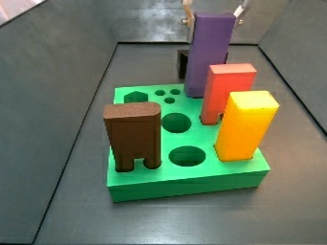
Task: Pick up the arch object. Move up. Place the arch object on the fixture. Regrasp the arch object. Rotate the arch object. Move to above the board. Insert the arch object.
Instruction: Insert the arch object.
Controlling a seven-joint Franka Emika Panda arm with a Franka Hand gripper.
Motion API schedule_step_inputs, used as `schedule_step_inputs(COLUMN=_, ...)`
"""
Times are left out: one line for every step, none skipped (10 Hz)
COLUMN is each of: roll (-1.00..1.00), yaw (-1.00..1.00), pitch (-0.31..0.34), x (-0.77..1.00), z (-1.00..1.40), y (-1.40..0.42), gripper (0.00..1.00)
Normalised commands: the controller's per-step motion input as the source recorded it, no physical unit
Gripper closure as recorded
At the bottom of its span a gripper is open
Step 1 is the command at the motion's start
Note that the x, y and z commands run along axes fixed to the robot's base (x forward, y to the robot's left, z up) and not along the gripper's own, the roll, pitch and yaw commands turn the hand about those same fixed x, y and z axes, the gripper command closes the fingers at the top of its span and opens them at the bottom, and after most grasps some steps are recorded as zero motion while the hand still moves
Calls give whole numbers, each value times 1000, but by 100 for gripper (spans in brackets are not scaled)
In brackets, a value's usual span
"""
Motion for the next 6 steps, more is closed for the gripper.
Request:
schedule_step_inputs(roll=0, yaw=63, pitch=117, x=917, z=-191, y=74, gripper=100)
schedule_step_inputs(roll=-97, yaw=54, pitch=0, x=797, z=-231, y=0, gripper=100)
schedule_step_inputs(roll=-9, yaw=0, pitch=16, x=754, z=-237, y=-106, gripper=100)
schedule_step_inputs(roll=-13, yaw=0, pitch=11, x=746, z=-237, y=-151, gripper=100)
schedule_step_inputs(roll=0, yaw=6, pitch=29, x=469, z=-220, y=-126, gripper=100)
schedule_step_inputs(roll=40, yaw=46, pitch=0, x=131, z=-286, y=-89, gripper=100)
